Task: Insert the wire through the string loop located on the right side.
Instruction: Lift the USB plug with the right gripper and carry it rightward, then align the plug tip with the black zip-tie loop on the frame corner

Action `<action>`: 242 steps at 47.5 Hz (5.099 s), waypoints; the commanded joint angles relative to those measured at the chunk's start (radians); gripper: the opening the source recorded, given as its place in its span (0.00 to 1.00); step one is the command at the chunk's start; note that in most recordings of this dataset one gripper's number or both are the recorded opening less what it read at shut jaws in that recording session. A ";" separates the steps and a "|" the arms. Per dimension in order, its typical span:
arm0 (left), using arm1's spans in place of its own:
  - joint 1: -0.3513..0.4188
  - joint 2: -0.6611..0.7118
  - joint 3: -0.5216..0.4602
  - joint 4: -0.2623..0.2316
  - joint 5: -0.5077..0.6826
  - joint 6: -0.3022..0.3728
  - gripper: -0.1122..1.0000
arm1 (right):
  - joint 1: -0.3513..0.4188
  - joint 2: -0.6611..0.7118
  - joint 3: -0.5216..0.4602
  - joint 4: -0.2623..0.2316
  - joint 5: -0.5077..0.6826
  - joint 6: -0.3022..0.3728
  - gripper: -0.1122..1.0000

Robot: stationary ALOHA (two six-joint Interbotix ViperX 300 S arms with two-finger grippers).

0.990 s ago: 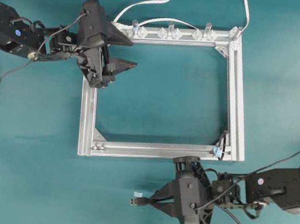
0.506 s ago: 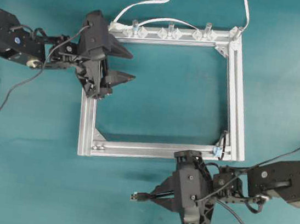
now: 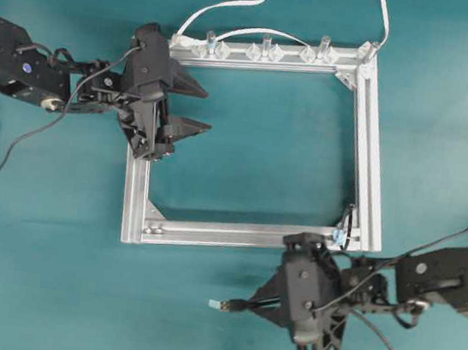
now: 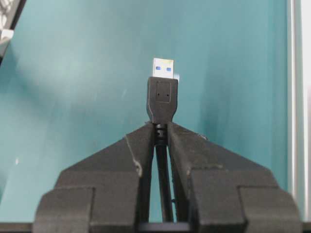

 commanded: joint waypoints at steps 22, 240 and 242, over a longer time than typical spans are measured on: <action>-0.012 -0.025 -0.026 0.003 0.011 -0.005 0.73 | 0.014 -0.155 0.137 0.021 0.002 0.000 0.23; 0.009 0.051 -0.207 0.002 0.199 -0.015 0.73 | -0.192 -0.696 0.583 -0.028 0.150 0.003 0.23; 0.009 0.051 -0.206 0.002 0.199 -0.015 0.72 | -0.192 -0.696 0.583 -0.029 0.150 0.003 0.23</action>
